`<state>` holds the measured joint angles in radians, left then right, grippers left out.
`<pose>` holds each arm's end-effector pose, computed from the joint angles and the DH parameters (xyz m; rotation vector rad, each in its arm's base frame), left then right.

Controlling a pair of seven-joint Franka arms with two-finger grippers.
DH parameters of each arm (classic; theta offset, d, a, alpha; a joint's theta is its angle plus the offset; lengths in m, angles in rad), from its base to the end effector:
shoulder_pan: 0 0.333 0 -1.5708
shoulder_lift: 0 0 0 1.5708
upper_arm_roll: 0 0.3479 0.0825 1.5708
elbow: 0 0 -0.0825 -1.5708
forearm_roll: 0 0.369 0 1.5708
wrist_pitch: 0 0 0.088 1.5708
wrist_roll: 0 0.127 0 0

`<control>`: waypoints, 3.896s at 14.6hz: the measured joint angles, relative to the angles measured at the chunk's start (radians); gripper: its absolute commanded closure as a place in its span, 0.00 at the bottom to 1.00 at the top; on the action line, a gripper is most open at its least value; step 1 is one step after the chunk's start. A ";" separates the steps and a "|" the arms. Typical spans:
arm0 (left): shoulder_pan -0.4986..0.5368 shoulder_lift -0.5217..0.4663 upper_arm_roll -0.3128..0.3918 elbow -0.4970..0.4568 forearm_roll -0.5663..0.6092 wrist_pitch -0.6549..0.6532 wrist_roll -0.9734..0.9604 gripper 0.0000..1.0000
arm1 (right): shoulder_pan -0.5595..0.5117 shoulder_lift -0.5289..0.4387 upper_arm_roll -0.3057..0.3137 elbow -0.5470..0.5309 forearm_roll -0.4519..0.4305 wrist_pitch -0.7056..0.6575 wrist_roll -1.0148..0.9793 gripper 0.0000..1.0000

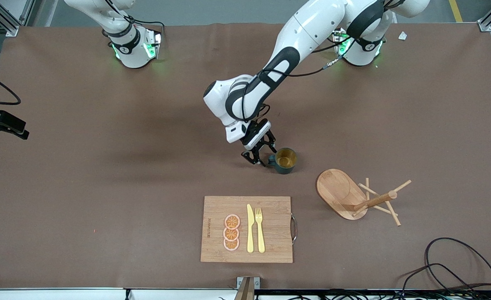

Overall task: Pass cup and hang on rack
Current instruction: 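Close the left gripper on the teal mug handle, then lift the mug with the left gripper and carry it to the rack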

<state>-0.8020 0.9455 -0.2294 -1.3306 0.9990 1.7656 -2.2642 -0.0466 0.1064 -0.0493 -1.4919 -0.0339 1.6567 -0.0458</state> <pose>0.4719 -0.5387 0.1720 -2.3594 -1.0396 -1.0079 0.5824 -0.0584 0.6210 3.0964 -0.0739 0.0862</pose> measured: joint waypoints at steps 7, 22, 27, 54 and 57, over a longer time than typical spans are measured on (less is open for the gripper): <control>0.000 0.010 0.001 0.001 0.000 -0.002 0.000 0.52 | -0.002 0.003 0.003 0.000 0.001 0.024 0.000 0.00; -0.001 0.010 -0.010 0.035 -0.025 -0.010 0.008 1.00 | -0.002 0.003 0.003 -0.004 0.001 0.008 0.000 0.00; 0.037 -0.071 -0.015 0.057 -0.132 0.036 0.094 0.99 | -0.001 0.002 0.003 -0.003 0.001 0.011 0.000 0.00; 0.753 -0.558 -0.014 0.051 -1.509 0.241 1.022 1.00 | -0.001 0.002 0.005 -0.001 0.002 -0.022 0.014 0.00; 0.809 -0.558 -0.014 0.041 -1.597 0.211 1.089 1.00 | -0.001 0.002 0.005 0.000 0.002 -0.022 0.014 0.00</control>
<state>0.0066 0.3874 -0.2433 -1.2901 -0.5975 1.9766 -1.1752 -0.0479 0.1080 -0.0442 -1.4924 -0.0318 1.6350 -0.0316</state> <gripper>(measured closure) 0.802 0.000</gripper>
